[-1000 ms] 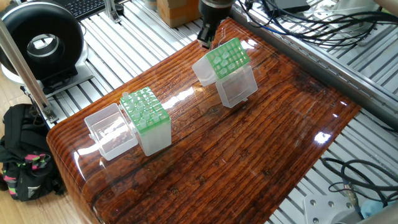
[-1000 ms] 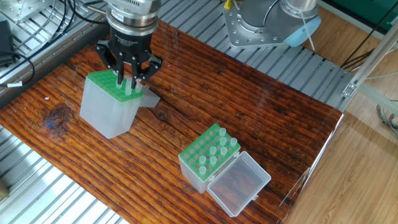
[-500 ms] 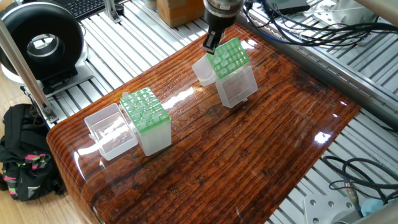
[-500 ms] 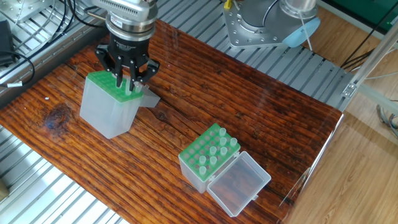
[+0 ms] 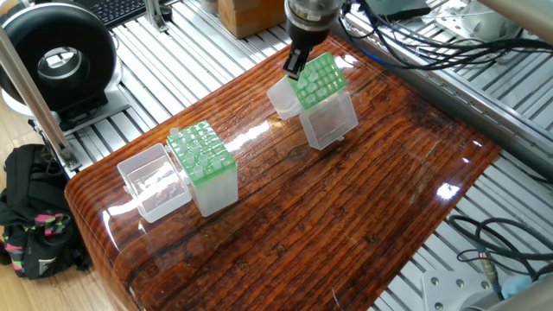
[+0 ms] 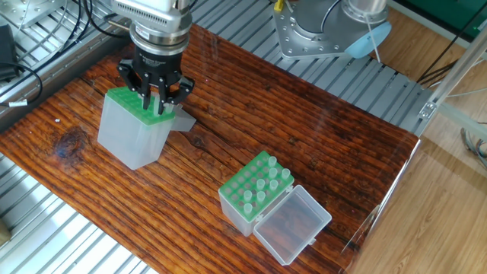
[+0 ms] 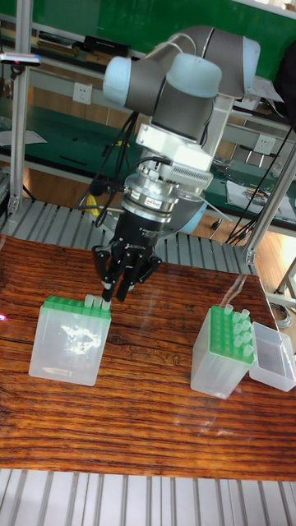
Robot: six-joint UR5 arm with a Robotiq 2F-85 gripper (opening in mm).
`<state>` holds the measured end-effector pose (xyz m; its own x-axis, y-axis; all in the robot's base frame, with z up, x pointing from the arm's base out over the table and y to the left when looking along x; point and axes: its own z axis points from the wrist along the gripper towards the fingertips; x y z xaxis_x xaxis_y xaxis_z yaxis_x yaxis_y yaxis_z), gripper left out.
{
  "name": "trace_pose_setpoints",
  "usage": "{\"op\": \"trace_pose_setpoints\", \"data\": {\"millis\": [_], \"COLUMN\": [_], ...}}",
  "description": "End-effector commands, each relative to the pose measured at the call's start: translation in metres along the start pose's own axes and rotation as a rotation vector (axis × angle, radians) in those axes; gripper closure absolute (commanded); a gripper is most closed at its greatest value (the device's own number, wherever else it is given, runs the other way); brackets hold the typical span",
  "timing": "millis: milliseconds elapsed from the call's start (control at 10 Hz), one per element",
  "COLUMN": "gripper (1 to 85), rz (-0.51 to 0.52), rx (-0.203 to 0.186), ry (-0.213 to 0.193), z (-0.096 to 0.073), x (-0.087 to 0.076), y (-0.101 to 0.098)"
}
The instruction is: Transfer all large pipette tips from one holder to another
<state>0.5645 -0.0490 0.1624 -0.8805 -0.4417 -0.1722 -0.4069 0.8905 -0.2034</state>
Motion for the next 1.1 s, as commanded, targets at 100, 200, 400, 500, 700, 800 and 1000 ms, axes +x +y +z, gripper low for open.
{"op": "trace_pose_setpoints", "data": {"millis": [100,200,400,500,700,800,1000], "gripper": [54.3,54.3,54.0,53.7,53.7,53.7,53.7], "rz": [0.018,0.025,0.041,0.045,0.046,0.046,0.051], "rx": [-0.018,-0.025,-0.045,-0.049,-0.050,-0.050,-0.043], "ry": [-0.005,-0.004,0.004,0.005,0.001,-0.001,-0.008], "z": [0.008,0.008,0.008,0.008,0.008,0.008,0.010], "x": [0.006,0.007,0.010,0.011,0.013,0.013,0.011], "y": [-0.004,-0.002,0.003,0.004,0.005,0.006,0.009]}}
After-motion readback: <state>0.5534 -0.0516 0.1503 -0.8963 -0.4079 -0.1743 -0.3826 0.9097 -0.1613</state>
